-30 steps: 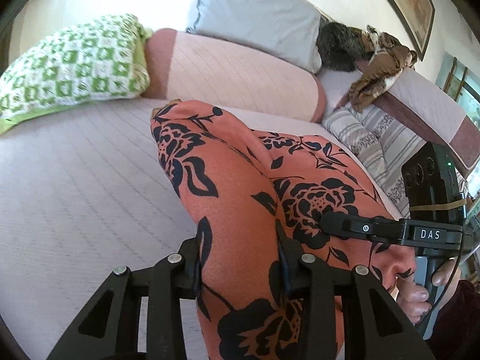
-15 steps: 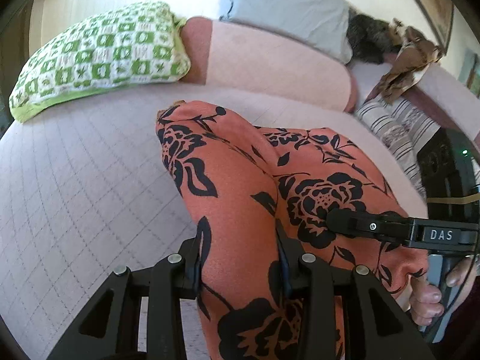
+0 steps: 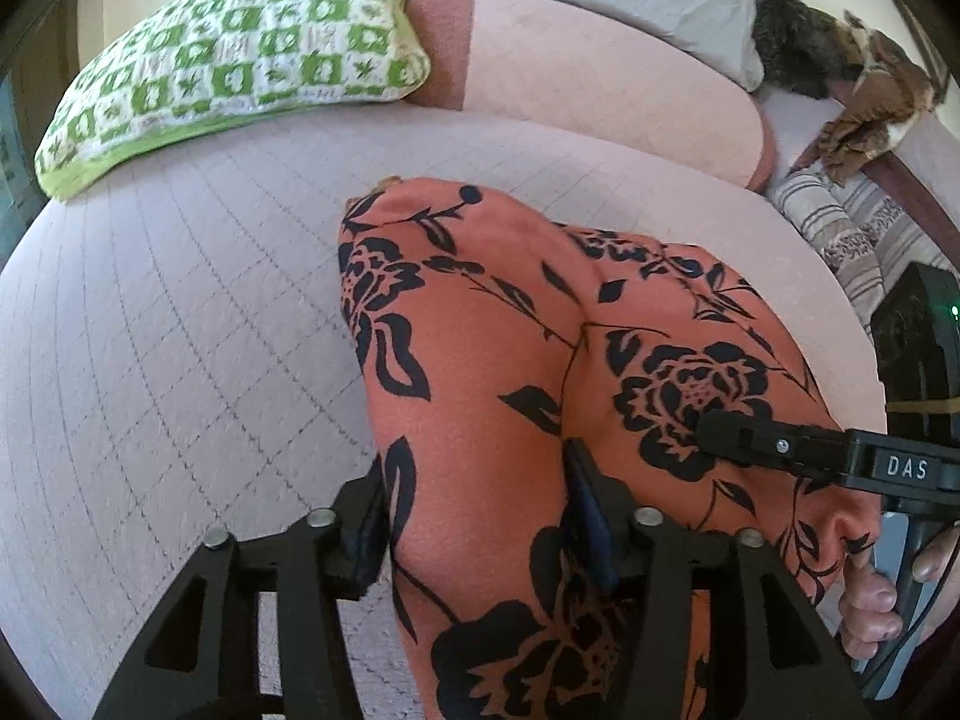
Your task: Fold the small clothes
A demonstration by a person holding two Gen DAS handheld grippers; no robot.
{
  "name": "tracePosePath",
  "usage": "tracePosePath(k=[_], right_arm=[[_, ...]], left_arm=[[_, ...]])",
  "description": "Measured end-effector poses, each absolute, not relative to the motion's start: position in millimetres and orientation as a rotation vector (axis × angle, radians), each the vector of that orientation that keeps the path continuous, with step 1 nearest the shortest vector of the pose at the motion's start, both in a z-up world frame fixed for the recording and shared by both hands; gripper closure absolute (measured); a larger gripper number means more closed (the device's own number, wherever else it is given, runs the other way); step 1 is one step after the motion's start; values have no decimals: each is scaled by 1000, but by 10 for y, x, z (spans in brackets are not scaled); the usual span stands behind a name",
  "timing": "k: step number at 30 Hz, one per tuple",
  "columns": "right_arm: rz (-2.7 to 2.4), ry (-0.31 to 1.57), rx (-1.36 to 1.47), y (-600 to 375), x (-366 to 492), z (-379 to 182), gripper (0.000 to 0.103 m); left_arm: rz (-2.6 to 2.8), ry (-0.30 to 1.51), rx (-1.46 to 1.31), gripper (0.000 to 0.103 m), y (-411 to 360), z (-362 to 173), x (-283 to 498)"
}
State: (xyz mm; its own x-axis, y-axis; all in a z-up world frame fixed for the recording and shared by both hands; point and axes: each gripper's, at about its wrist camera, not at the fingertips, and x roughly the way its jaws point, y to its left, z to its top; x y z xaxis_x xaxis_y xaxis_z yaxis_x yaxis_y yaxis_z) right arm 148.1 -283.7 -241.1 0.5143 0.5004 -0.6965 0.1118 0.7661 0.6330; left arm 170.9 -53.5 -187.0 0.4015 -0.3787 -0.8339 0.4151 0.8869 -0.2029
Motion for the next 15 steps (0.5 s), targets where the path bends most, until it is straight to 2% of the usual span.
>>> tracePosePath(k=[3,10,15], right_arm=[[242,1033,671,-2849,1465,-2450,34],[239,1044,680,-2898,1441,-2451,31],[184,1004,593,-2955,1237,-2251,29]], left_arm=[[-453,1049,75,30,-530,-1915,1726],[-418,1015,101,29,-542,-1878,1663],[-379,982,123,29,-528,-1809,1427]])
